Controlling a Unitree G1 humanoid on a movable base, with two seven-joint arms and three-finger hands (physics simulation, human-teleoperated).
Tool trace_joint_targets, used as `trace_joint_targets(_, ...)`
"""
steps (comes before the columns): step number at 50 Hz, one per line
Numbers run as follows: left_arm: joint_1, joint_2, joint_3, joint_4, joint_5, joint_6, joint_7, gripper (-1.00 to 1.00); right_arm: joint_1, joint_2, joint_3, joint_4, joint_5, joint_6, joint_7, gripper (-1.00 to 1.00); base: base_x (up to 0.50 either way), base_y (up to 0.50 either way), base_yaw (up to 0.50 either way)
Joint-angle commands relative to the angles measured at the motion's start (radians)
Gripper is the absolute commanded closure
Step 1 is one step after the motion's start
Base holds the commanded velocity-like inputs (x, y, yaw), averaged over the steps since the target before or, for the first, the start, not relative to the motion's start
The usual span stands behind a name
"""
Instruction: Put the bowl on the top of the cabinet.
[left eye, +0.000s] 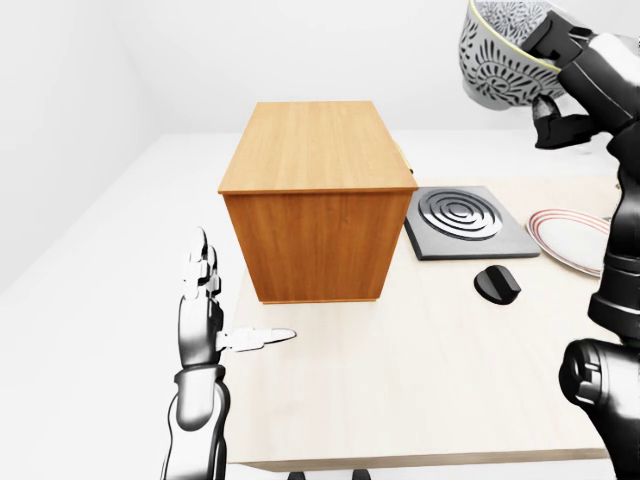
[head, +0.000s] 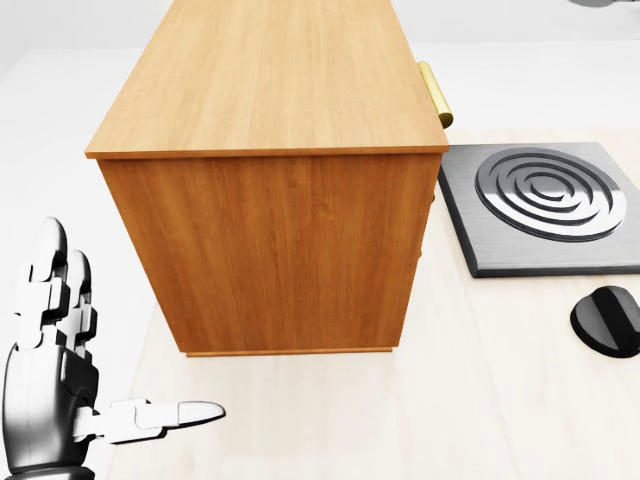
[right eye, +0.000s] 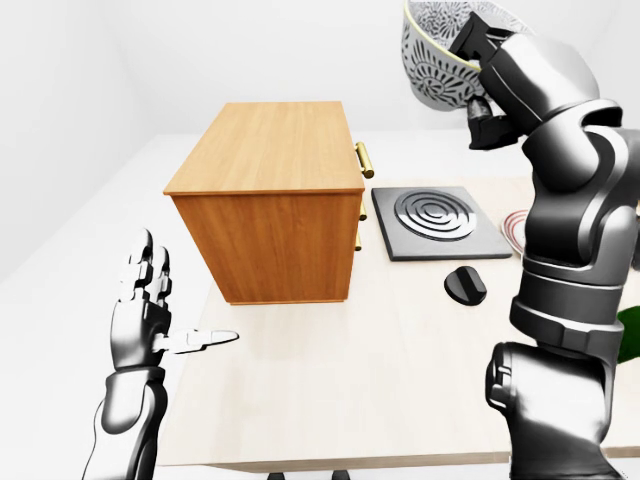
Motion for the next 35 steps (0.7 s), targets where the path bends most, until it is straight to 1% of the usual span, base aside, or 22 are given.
trace_joint_targets(1,-0.006,0.0,0.002,0.004,0.0,0.0,0.004,-1.0,-0.69,0.015,0.239,1.068,-0.26,-0.065,-0.332,1.0,0.0,0.0,0.0)
trace_joint_targets(2,-0.011,0.0,0.005,0.01,-0.002,0.0,0.006,-1.0,-0.741,0.042,0.255,1.147,-0.28,-0.065,-0.38,1.0,0.0,0.0,0.0)
trace_joint_targets(3,-0.011,0.0,0.005,0.01,-0.002,0.0,0.006,-1.0,-0.748,0.043,0.255,1.16,-0.284,-0.065,-0.387,1.0,0.0,0.0,0.0)
trace_joint_targets(6,-0.014,0.0,0.007,0.007,-0.002,0.0,0.008,-1.0,-0.796,0.09,0.275,1.233,-0.321,-0.065,-0.456,1.0,0.0,0.0,0.0)
trace_joint_targets(15,-0.018,0.002,0.006,0.023,-0.008,0.0,0.004,-1.0,-0.865,0.183,0.291,1.283,-0.391,-0.065,-0.563,1.0,0.0,0.0,0.0)
trace_joint_targets(17,-0.017,0.002,0.006,0.021,-0.009,0.0,0.003,-1.0,-0.873,0.202,0.276,1.286,-0.381,-0.065,-0.562,1.0,0.0,0.0,0.0)
trace_joint_targets(18,-0.014,0.002,0.007,0.013,-0.012,0.0,0.002,-1.0,-0.875,0.218,0.291,1.288,-0.4,-0.065,-0.576,1.0,0.0,0.0,0.0)
trace_joint_targets(20,-0.015,0.003,0.008,0.011,-0.014,0.0,0.001,-1.0,-0.878,0.239,0.288,1.29,-0.402,-0.065,-0.577,1.0,0.0,0.0,0.0)
trace_joint_targets(21,-0.016,0.003,0.008,0.016,-0.014,0.0,0.0,-1.0,-0.876,0.245,0.292,1.291,-0.409,-0.065,-0.575,1.0,0.0,0.0,0.0)
trace_joint_targets(22,-0.012,0.004,0.007,0.015,-0.016,0.0,-0.002,-1.0,-0.875,0.267,0.286,1.291,-0.402,-0.065,-0.561,1.0,0.0,0.0,0.0)
trace_joint_targets(24,-0.013,0.004,0.007,0.023,-0.017,0.0,-0.003,-1.0,-0.873,0.275,0.288,1.289,-0.404,-0.065,-0.558,1.0,0.0,0.0,0.0)
trace_joint_targets(26,-0.008,0.002,0.006,0.018,-0.017,0.0,-0.004,-1.0,-0.858,0.316,0.295,1.288,-0.407,-0.065,-0.558,1.0,0.0,0.0,0.0)
trace_joint_targets(29,-0.004,0.002,0.003,0.012,-0.017,0.0,-0.008,-1.0,-0.844,0.346,0.299,1.286,-0.407,-0.065,-0.561,1.0,0.0,0.0,0.0)
trace_joint_targets(32,-0.002,0.002,0.002,0.003,-0.019,0.0,-0.011,-1.0,-0.825,0.396,0.313,1.282,-0.412,-0.065,-0.57,1.0,0.0,0.0,0.0)
trace_joint_targets(35,-0.003,0.003,0.002,0.003,-0.02,0.0,-0.013,-1.0,-0.819,0.421,0.318,1.279,-0.411,-0.065,-0.569,1.0,0.0,0.0,0.0)
